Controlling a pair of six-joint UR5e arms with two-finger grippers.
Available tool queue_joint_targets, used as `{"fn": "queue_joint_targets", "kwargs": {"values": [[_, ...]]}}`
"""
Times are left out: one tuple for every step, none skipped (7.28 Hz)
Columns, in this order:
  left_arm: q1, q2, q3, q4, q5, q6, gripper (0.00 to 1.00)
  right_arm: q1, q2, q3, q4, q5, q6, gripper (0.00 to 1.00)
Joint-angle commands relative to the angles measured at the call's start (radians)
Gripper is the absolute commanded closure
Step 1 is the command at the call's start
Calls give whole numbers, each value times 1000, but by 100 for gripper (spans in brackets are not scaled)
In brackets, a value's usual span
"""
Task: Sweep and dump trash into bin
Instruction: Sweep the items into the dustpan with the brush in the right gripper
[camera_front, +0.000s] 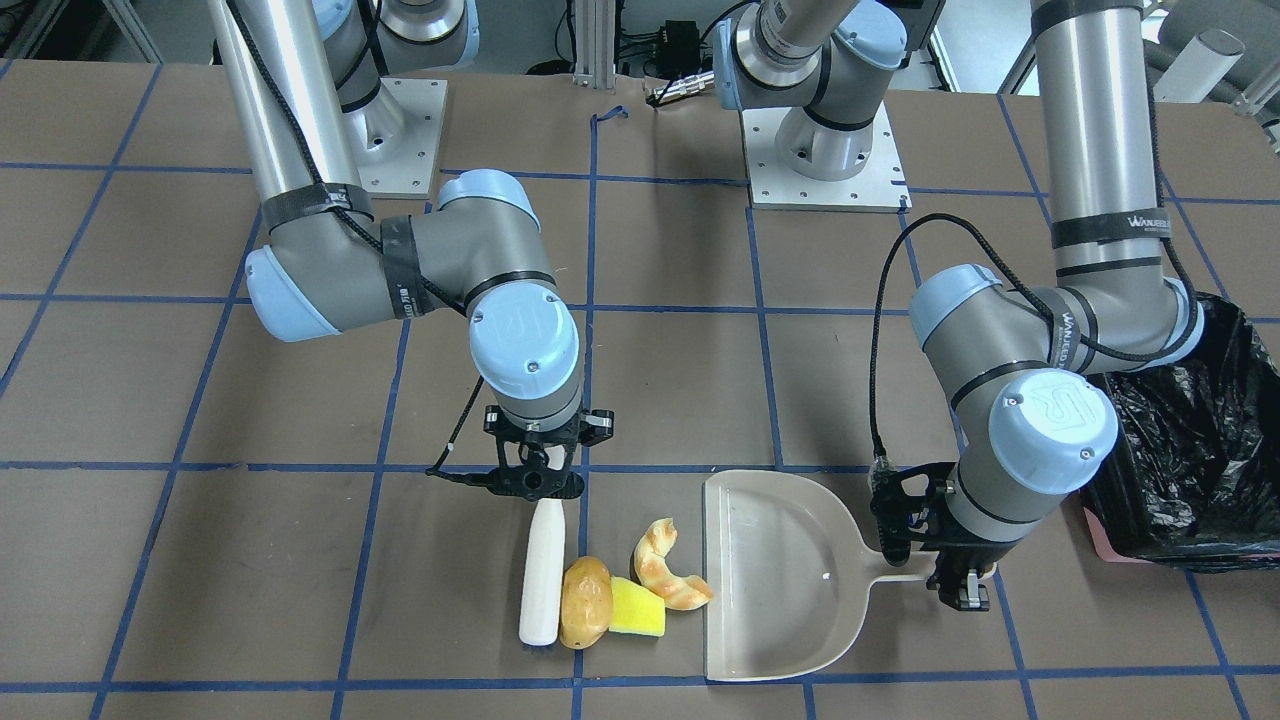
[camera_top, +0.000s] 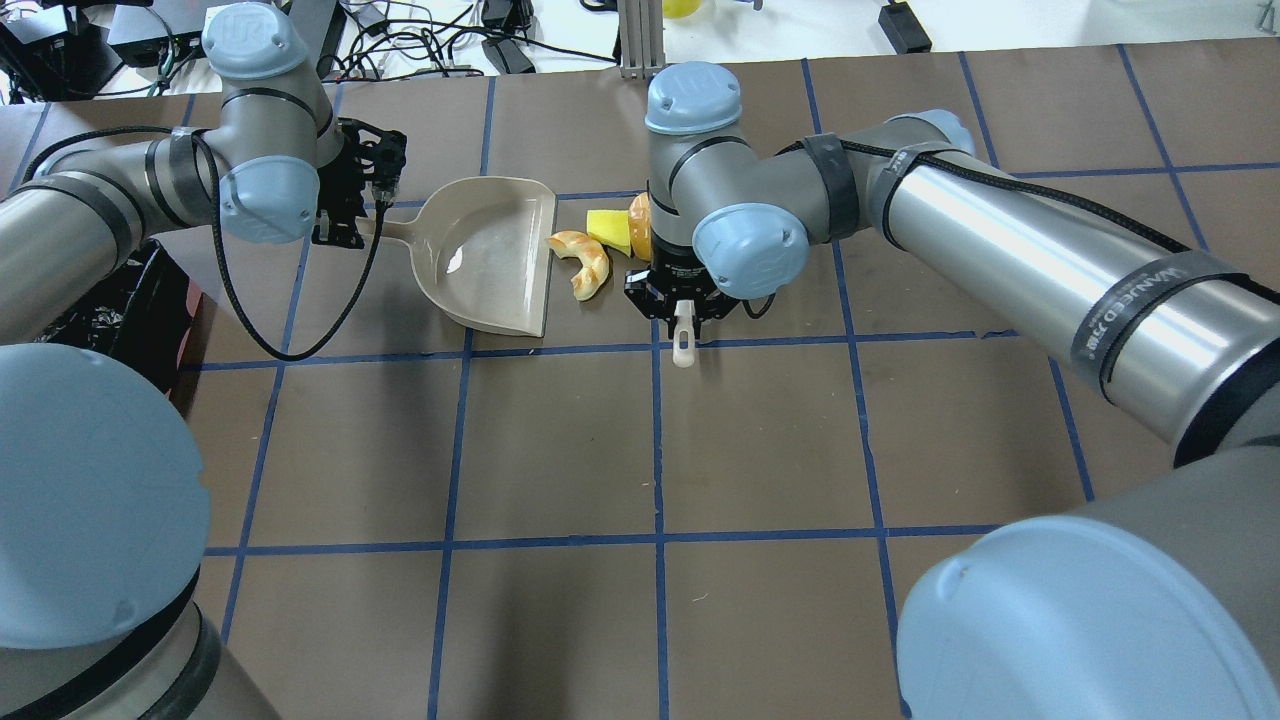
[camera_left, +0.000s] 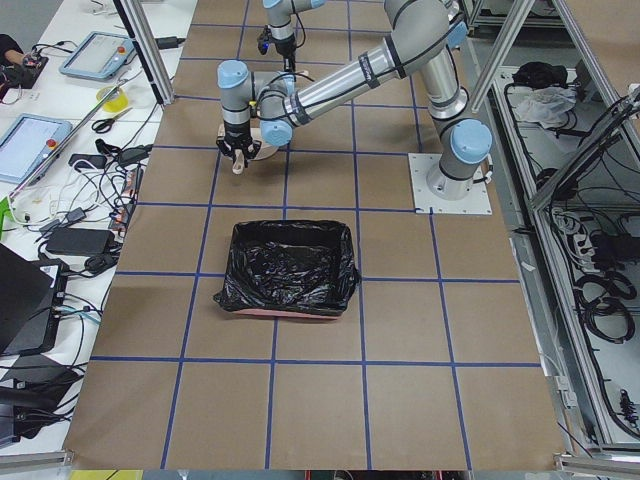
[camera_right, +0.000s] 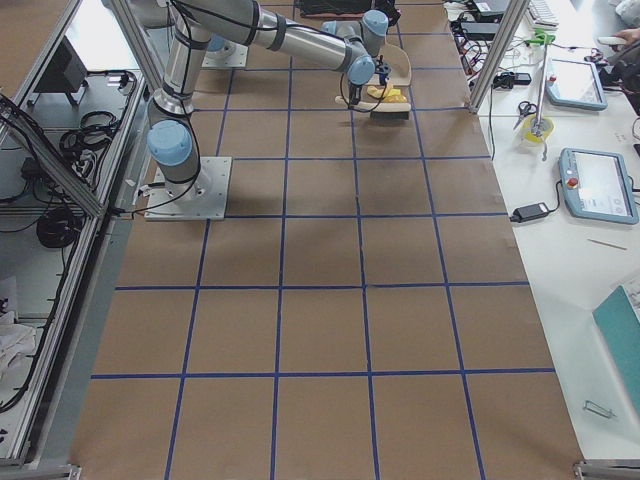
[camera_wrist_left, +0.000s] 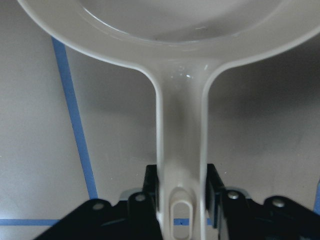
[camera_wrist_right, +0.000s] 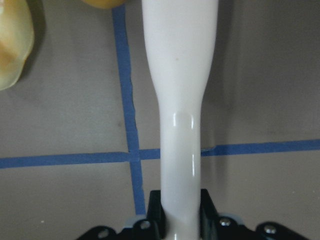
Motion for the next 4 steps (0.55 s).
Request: {"fn": "queue_joint_targets", "kwargs": {"values": [[0, 1, 0, -1, 0, 0, 100, 64, 61, -77, -1, 13, 101, 100], [0, 1, 0, 0, -2, 0, 100, 87, 91, -115, -1, 15, 129, 100], [0, 4, 0, 0, -2, 0, 100, 107, 114, -141, -1, 16, 169, 100], [0, 4, 0, 0, 0, 0, 100, 127, 125, -163, -1, 16, 190, 100]]}}
